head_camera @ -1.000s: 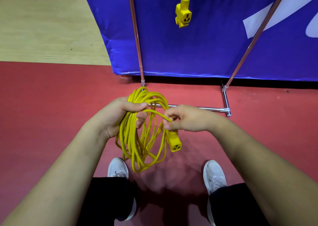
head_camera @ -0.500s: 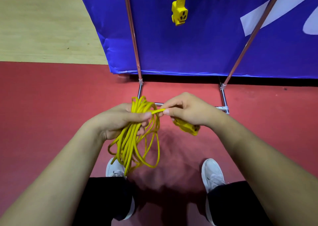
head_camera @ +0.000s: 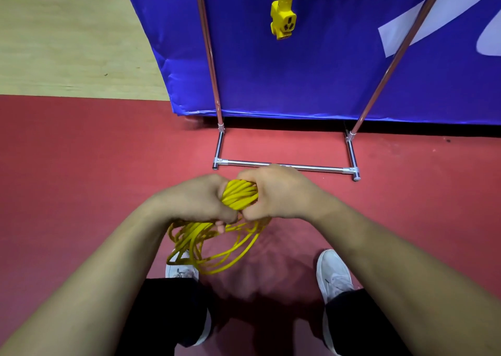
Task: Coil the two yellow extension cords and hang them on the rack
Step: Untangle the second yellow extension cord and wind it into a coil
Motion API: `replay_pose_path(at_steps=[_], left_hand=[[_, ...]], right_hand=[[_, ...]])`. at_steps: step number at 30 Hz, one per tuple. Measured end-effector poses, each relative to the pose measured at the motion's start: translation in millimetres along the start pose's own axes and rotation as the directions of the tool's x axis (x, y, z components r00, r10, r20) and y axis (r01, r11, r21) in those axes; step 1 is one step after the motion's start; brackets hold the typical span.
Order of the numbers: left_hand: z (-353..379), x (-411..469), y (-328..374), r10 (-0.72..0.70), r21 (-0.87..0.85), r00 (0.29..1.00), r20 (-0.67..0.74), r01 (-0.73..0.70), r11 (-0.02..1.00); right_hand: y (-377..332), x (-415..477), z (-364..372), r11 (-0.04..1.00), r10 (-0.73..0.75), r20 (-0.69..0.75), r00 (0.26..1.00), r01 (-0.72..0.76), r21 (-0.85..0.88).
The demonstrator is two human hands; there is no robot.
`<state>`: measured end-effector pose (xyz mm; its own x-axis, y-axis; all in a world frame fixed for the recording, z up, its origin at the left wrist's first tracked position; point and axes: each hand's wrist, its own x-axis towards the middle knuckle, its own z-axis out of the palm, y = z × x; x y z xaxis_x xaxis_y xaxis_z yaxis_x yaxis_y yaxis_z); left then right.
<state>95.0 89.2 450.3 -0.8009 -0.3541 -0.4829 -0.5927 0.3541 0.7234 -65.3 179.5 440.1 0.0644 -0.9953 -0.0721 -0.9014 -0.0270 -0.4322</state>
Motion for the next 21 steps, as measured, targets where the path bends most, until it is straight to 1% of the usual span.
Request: replay_pose_path(at_steps=[1,3,5,7,9,11,14,16,19,21], left_hand=[[0.8,0.9,-2.2,0.023,0.038,0.998,-0.056,-0.021,0.999],[3.7,2.7,-4.8,0.077,0.123,0.984,-0.161,-0.057,0.991],[2.6,2.2,-6.5,0.137,0.202,0.955,-0.262,-0.084,0.976],[-2.6,-0.1,-7.5,0.196,0.278,0.915,-0.353,-0.098,0.956],[-4.4,0.1,-8.3,0.238,0.276,0.906,-0.35,-0.143,0.95],[-1.9,3.1,-8.2,0.268,0.301,0.916,-0.298,-0.176,0.937],[1.4,10.1,-9.6,0.296,0.319,0.915,-0.274,-0.204,0.926],[0.0,12.2,-10.4,0.298,0.276,0.915,-0.27,-0.223,0.935],[-1.5,13.4,-11.1,0.281,0.254,0.918,-0.28,-0.212,0.944],[-2.3,13.9,-11.8,0.268,0.303,0.912,-0.309,-0.173,0.937]], right_hand=[[1.7,1.0,0.4,1.0,0.021,0.004,1.0,-0.021,0.02],[3.6,4.2,-0.9,0.999,0.048,0.001,0.999,-0.048,0.002],[8.1,6.3,-4.9,0.997,0.073,-0.009,0.997,-0.073,-0.013],[16.4,5.8,-11.1,0.99,0.128,-0.012,0.992,-0.127,0.065],[25.4,2.7,-16.8,0.976,0.172,-0.011,0.985,-0.169,0.136],[30.8,0.0,-19.6,0.965,0.193,-0.009,0.981,-0.188,0.182],[32.5,-3.2,-22.2,0.939,0.195,0.011,0.981,-0.19,0.286],[32.8,-4.1,-25.9,0.921,0.183,0.039,0.982,-0.185,0.343],[37.9,-8.3,-36.9,0.872,0.168,0.101,0.981,-0.196,0.449],[44.2,-12.2,-45.5,0.875,0.177,0.094,0.98,-0.2,0.442]])
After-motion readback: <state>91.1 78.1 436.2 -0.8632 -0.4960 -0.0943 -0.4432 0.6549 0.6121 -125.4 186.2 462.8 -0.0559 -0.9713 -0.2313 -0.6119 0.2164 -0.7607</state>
